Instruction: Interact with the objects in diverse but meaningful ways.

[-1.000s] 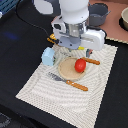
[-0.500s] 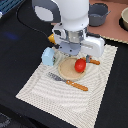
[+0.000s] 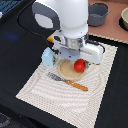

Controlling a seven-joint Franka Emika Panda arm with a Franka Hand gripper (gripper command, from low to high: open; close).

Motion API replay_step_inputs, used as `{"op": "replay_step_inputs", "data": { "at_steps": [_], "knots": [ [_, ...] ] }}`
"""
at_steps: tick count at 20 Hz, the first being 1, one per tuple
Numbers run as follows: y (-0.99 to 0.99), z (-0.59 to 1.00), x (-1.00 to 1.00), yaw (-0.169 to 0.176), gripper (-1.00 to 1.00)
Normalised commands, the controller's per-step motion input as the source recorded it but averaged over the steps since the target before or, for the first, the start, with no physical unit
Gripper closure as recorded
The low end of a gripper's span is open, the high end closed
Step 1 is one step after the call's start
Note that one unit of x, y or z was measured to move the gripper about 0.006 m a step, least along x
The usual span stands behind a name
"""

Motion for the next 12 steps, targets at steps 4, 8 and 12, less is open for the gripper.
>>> {"op": "replay_step_inputs", "data": {
  "at_steps": [4, 8, 12],
  "knots": [
    [0.00, -0.05, 0.39, -0.074, 1.00],
    [0.00, -0.02, 0.42, -0.072, 1.00],
    [0.00, 0.00, 0.42, -0.063, 1.00]
  ]
}}
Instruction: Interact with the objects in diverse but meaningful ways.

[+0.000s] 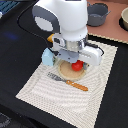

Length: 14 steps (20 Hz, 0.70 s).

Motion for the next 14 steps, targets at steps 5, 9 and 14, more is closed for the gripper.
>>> {"op": "replay_step_inputs", "data": {
  "at_steps": [5, 9, 14],
  "knots": [
    [0.00, 0.18, 0.34, -0.063, 1.00],
    [-0.25, 0.98, -0.22, -0.125, 1.00],
    [-0.47, 0.88, -0.33, -0.104, 1.00]
  ]
}}
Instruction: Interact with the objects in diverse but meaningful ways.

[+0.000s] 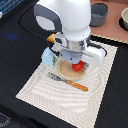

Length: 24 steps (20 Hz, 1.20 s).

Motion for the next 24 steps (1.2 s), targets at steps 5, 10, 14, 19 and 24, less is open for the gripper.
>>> {"op": "replay_step_inputs", "data": {
  "at_steps": [5, 10, 14, 19, 24],
  "knots": [
    [-0.64, 0.38, -0.26, -0.047, 1.00],
    [-0.73, -0.01, -0.21, -0.059, 1.00],
    [-0.71, -0.22, -0.18, -0.053, 1.00],
    [-0.63, -0.27, -0.19, -0.048, 1.00],
    [-0.36, -0.29, -0.08, -0.032, 1.00]
  ]
}}
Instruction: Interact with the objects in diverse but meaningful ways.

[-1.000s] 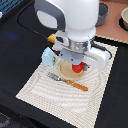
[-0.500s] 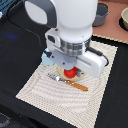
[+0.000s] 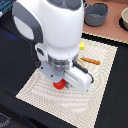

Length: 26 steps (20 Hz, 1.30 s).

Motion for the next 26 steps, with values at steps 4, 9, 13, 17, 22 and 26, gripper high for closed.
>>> {"op": "replay_step_inputs", "data": {
  "at_steps": [4, 9, 13, 17, 22, 26],
  "knots": [
    [-0.26, -0.22, -0.03, -0.013, 1.00],
    [-0.20, -0.06, -0.02, -0.006, -1.00],
    [-0.14, 0.31, -0.14, -0.001, -1.00],
    [-0.09, 0.48, -0.24, 0.000, -1.00],
    [0.06, 0.48, -0.26, 0.043, -1.00],
    [0.35, 0.59, -0.13, 0.180, -1.00]
  ]
}}
